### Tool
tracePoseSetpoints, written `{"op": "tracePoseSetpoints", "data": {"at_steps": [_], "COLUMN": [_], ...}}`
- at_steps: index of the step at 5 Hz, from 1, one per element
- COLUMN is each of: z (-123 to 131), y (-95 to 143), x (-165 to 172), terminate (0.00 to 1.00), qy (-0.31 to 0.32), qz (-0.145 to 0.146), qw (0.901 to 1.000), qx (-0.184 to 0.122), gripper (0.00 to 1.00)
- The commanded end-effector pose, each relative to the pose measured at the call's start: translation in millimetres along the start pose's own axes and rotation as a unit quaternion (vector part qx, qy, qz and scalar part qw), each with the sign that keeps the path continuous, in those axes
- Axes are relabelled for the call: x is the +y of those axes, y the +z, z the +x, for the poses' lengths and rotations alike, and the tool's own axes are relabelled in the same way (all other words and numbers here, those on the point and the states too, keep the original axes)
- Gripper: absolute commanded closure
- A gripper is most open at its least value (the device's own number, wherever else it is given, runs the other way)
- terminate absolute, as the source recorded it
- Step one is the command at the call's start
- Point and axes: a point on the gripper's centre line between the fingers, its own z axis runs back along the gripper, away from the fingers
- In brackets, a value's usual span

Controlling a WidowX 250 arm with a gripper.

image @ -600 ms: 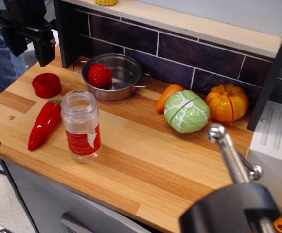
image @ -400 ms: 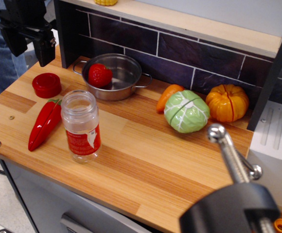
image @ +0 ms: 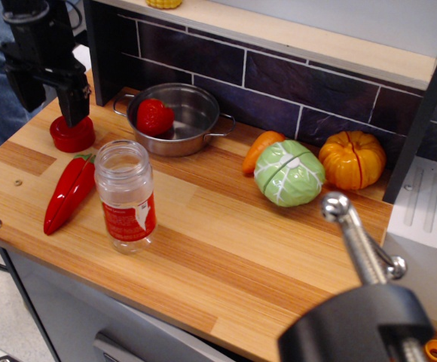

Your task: Put cap on container

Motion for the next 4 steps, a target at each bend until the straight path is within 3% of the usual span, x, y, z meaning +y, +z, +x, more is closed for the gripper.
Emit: {"op": "tracePoseSetpoints", "data": {"at_steps": [1,4], "z": [9.7,-5.7], "y": [-3.2,-24.3], "x": [-1.7,1.8], "terminate": [0.0,0.0], "qy": [-0.004,-0.01], "qz": [0.022,0.033], "qw": [0.9995,0.9988], "qx": [-0.023,-0.035], "gripper": [0.0,0.0]}}
